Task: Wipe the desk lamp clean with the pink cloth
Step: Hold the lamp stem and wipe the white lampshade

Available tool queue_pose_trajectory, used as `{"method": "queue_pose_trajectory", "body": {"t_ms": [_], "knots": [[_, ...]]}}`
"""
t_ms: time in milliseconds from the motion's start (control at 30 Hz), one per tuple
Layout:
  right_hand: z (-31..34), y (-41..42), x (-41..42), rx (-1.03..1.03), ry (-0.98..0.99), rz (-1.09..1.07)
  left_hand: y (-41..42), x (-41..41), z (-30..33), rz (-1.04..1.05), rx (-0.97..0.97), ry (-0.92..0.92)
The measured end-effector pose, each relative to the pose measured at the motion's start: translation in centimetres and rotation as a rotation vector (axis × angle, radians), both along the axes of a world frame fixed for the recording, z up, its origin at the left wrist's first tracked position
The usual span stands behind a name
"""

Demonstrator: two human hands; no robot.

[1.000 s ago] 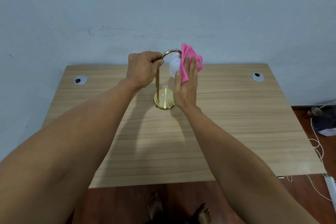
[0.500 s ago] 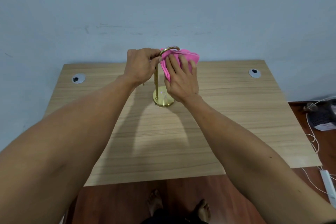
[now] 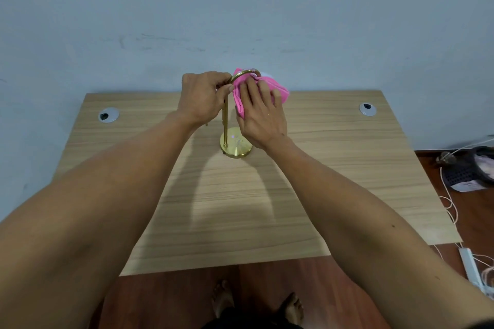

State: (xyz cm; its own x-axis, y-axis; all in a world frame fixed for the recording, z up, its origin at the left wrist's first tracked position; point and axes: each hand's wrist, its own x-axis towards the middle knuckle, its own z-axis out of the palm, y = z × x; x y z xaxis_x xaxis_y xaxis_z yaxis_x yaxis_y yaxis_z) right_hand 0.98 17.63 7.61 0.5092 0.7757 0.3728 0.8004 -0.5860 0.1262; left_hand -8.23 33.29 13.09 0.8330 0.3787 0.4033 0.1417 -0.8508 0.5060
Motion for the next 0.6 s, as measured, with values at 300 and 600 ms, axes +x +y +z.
{"method": "queue_pose_trajectory", "body": {"t_ms": [300, 600], "knots": [[-5.3, -7.1, 1.4, -0.18, -0.062, 0.173, -0.3, -0.1, 0.0, 0.027, -0.045, 0.025], [-3.7, -8.2, 3.8, 0.748, 1.296, -0.763, -0.6, -0.1, 0.2, 0.031, -0.06, 0.04]]}}
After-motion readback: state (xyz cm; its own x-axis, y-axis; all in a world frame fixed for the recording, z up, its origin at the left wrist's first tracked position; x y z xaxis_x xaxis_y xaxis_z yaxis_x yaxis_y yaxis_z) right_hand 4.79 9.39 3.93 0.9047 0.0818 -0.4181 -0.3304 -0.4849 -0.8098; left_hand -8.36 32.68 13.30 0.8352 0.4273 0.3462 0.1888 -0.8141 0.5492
